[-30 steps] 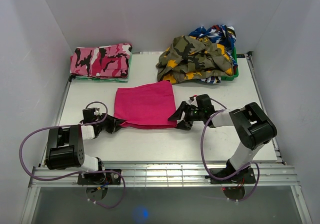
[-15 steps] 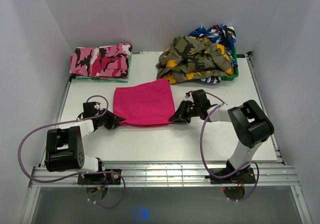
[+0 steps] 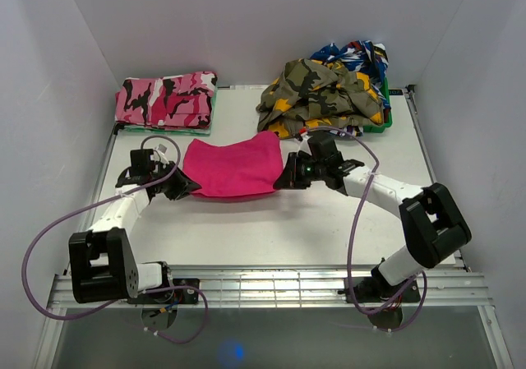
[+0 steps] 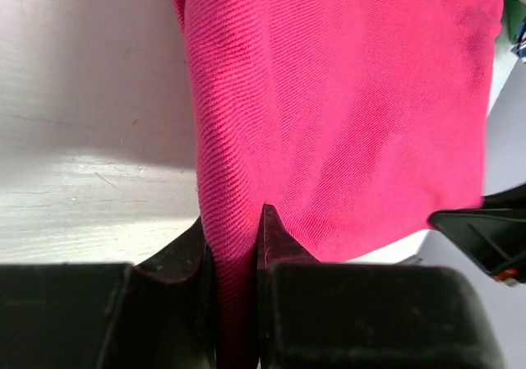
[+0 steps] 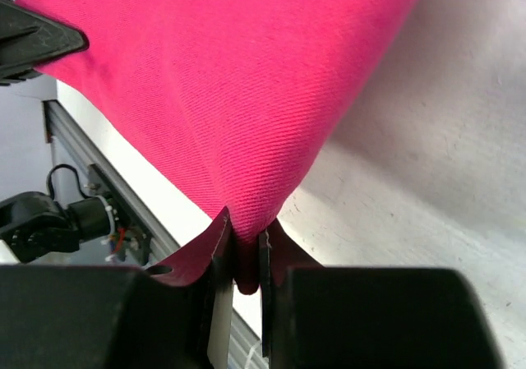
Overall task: Fold and stack the trousers
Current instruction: Neatly place the folded trousers to the corner
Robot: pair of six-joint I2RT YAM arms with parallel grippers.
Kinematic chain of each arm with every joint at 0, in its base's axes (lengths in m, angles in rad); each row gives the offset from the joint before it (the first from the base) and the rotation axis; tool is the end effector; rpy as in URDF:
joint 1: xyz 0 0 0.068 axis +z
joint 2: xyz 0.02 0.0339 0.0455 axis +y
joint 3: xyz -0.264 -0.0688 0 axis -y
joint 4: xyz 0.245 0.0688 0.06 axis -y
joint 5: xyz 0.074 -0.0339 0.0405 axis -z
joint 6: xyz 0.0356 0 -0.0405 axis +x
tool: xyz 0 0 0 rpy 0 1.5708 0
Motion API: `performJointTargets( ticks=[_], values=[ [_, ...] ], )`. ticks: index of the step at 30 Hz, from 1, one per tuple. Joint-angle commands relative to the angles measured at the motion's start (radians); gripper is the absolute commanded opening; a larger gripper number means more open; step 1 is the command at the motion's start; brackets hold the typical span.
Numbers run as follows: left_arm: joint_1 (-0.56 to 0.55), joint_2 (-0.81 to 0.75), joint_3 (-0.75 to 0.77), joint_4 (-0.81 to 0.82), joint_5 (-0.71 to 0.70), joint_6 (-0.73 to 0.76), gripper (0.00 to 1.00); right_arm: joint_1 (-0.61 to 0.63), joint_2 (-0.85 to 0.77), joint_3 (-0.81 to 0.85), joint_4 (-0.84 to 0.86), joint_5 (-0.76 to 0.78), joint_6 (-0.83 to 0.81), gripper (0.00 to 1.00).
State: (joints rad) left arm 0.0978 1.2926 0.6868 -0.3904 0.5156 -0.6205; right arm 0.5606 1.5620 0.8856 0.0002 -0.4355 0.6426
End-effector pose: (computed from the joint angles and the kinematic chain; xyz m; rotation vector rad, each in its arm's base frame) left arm 0.2407 0.0060 0.1891 -0.7214 2.4957 -0.8575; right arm 0.2708 0.1877 0.2044 -0.1569 2.4204 1.0948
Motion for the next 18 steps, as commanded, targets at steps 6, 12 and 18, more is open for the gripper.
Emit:
performJointTargets(
  ticks=[6,12,18],
  values=[
    [-0.030,-0.147,0.108,-0.053,-0.206,0.217,0.00,0.076,-0.123,0.116,-0.068,0.234,-0.267,0.08],
    [-0.069,-0.220,0.154,-0.016,-0.241,0.284,0.00,0.137,-0.140,0.159,-0.060,0.288,-0.356,0.08],
    [-0.078,-0.259,0.229,0.059,-0.290,0.361,0.00,0.170,-0.145,0.260,-0.039,0.342,-0.448,0.08]
  ],
)
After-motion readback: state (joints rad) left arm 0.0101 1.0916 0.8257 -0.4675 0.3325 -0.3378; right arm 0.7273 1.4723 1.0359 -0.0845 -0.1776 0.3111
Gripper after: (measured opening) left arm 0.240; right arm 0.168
